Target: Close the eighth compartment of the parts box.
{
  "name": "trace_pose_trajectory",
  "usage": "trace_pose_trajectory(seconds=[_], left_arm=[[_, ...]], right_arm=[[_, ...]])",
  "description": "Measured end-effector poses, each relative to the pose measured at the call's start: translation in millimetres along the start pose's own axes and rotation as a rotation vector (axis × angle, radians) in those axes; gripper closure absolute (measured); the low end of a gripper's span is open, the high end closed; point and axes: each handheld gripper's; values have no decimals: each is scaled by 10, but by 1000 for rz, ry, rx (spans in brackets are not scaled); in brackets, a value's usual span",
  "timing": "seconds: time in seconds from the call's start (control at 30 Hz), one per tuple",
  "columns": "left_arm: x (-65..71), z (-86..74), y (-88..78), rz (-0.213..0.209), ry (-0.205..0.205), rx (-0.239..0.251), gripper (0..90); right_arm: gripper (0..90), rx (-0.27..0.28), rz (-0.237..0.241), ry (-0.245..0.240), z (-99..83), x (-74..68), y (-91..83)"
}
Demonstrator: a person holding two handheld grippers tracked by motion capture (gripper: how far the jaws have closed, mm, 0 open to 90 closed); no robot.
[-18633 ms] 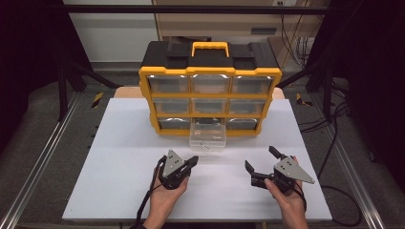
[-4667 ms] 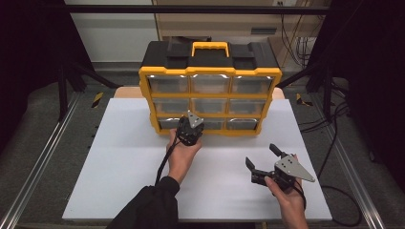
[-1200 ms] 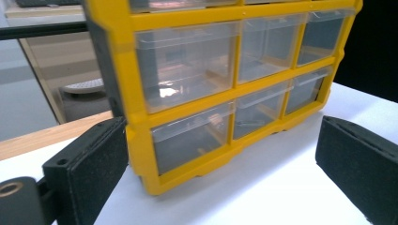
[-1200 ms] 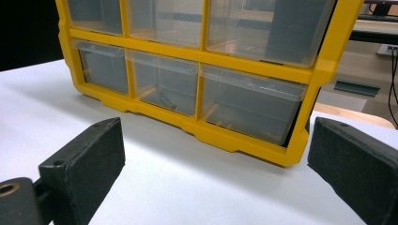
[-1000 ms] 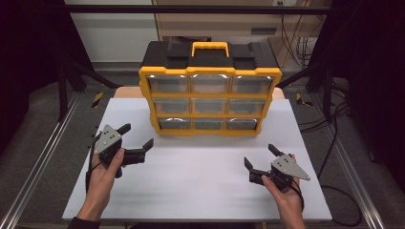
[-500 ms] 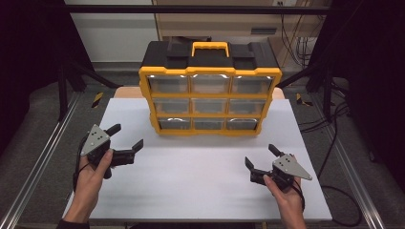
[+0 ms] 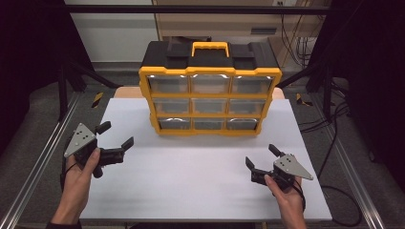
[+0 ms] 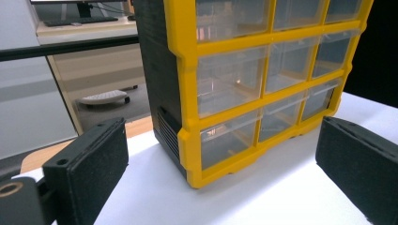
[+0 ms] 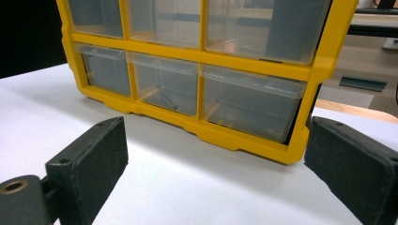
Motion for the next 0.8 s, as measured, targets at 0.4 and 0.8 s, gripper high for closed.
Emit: trace_pose_trajectory(seconds=[0.4,0.8], left_arm=[[-29,22,-166,-35,-3,21,23],[-41,-109,-302,-70,28,15,23]], right_arm=[[70,9,0,1,-2,27,-24],[63,18,-2,2,-11,87,-72]])
Point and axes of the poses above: each handheld gripper's, and its own axes: y roughly forward along the jaws, z roughly out of its top, x roughly to its right, and after that the axes turned 13 degrees about -y, right-handed
